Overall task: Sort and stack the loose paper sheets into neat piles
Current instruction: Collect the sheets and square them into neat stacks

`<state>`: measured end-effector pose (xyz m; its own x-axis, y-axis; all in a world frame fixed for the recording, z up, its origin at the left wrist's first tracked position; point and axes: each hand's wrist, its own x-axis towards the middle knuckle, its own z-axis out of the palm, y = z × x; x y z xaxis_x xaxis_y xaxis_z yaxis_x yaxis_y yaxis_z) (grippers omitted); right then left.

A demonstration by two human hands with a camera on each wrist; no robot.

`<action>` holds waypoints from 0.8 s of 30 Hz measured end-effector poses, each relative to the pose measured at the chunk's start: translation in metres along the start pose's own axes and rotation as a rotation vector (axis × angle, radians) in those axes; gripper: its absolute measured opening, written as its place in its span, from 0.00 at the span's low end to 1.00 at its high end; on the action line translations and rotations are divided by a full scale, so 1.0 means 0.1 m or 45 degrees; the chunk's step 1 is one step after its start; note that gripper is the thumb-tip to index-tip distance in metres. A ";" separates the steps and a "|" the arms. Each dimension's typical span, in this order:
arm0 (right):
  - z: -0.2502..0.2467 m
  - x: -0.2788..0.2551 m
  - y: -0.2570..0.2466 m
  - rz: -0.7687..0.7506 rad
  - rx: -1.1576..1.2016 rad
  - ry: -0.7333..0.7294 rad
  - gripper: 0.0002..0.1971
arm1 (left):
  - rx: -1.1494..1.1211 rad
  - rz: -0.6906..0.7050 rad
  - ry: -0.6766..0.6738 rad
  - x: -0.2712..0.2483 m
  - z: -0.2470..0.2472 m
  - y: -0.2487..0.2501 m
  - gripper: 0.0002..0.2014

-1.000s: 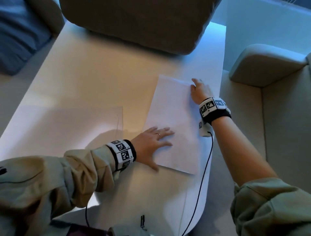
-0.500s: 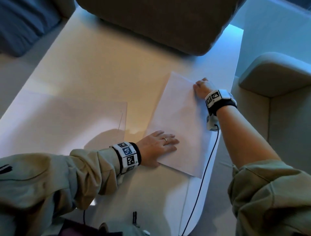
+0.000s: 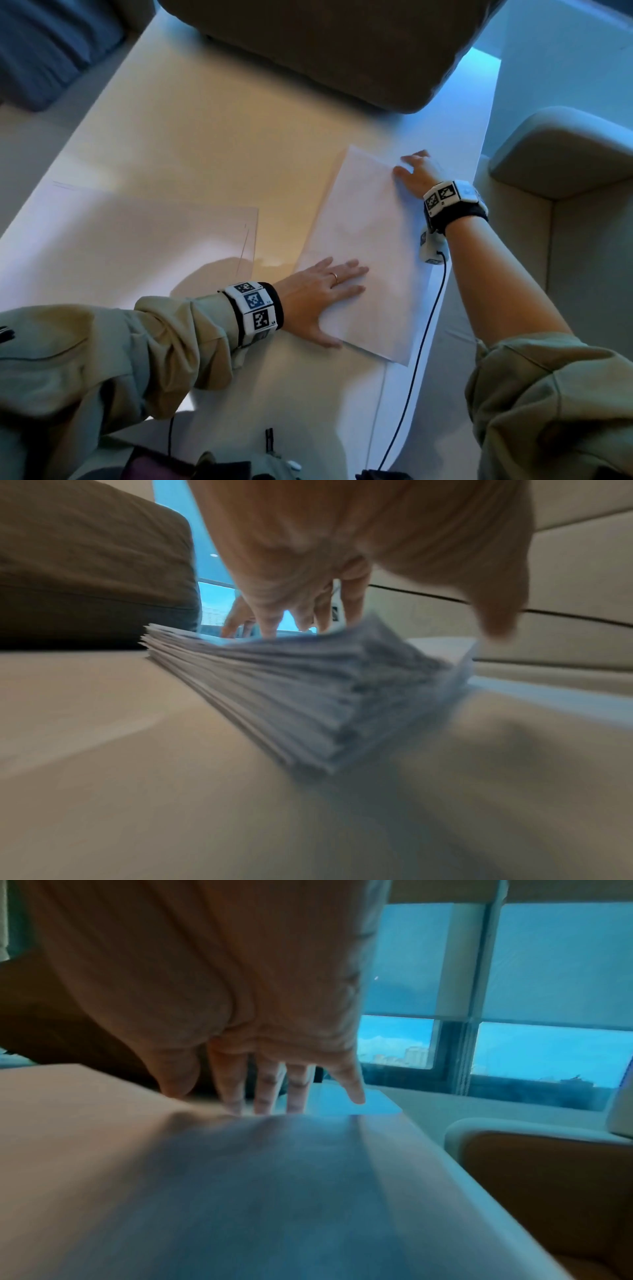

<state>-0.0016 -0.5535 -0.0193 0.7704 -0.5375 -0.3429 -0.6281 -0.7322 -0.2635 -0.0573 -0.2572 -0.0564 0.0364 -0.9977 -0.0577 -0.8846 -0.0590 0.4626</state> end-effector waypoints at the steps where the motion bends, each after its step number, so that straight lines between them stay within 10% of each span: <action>1: -0.04 -0.03 0.04 0.074 -0.010 0.072 0.24 | -0.053 -0.075 0.126 -0.01 -0.04 0.00 0.43; 9: -0.17 -0.77 0.34 0.680 0.272 0.034 0.22 | -0.882 -1.072 0.405 0.06 -0.26 -0.13 0.33; 16: -0.05 -1.18 0.22 0.797 0.785 -0.003 0.24 | -0.882 -1.133 0.233 0.16 -0.37 -0.22 0.31; 21: -0.09 -1.48 0.21 0.763 0.397 0.105 0.22 | -0.890 -1.041 0.237 0.15 -0.43 -0.20 0.31; 24: 0.12 -1.60 0.22 0.793 0.700 0.049 0.26 | -0.944 -1.039 0.260 0.18 -0.47 -0.15 0.31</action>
<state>-0.1407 -0.4785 0.0186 0.2614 -0.7980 -0.5431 -0.8970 0.0070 -0.4421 -0.0221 -0.2763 -0.0230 0.6148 -0.6336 -0.4696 -0.0677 -0.6357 0.7690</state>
